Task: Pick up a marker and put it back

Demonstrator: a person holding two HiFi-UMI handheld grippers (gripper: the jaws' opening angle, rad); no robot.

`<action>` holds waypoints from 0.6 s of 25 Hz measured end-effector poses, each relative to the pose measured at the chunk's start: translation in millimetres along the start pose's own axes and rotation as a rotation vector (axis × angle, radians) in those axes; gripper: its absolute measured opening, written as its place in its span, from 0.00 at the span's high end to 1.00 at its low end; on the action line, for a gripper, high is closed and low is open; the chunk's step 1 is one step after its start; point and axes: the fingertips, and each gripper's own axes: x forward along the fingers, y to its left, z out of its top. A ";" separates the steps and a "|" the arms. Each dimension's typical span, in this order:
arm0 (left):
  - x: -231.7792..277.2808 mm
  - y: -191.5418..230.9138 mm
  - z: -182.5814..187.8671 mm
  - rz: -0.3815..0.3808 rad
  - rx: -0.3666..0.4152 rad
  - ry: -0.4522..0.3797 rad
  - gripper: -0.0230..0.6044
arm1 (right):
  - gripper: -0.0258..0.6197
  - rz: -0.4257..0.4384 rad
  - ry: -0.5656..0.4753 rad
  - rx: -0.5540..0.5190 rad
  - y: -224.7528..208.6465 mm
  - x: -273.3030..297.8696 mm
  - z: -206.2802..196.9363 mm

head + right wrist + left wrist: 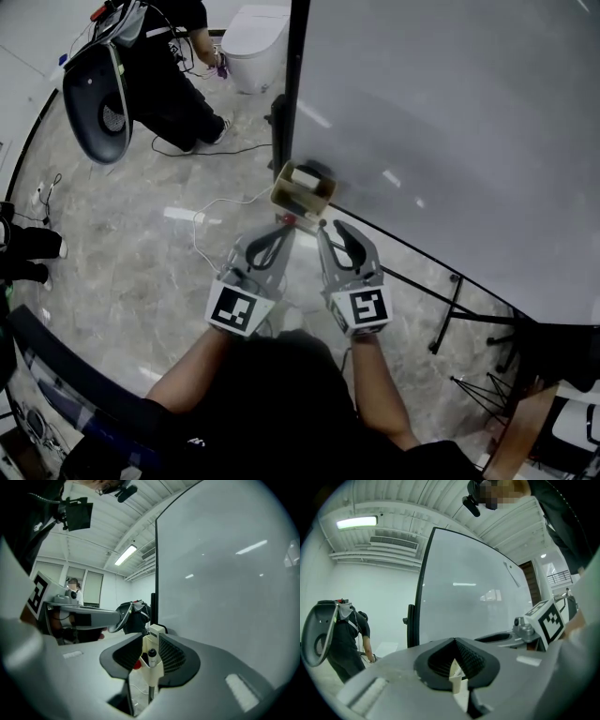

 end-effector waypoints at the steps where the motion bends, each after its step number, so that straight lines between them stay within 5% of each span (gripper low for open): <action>1: -0.2 1.4 -0.3 0.007 0.000 0.001 0.96 | 0.78 0.008 0.009 -0.002 0.3 2.6 -3.4; 15: 3.3 6.1 -1.9 0.050 -0.011 0.012 0.96 | 0.73 0.048 0.075 0.009 -3.4 28.7 -32.8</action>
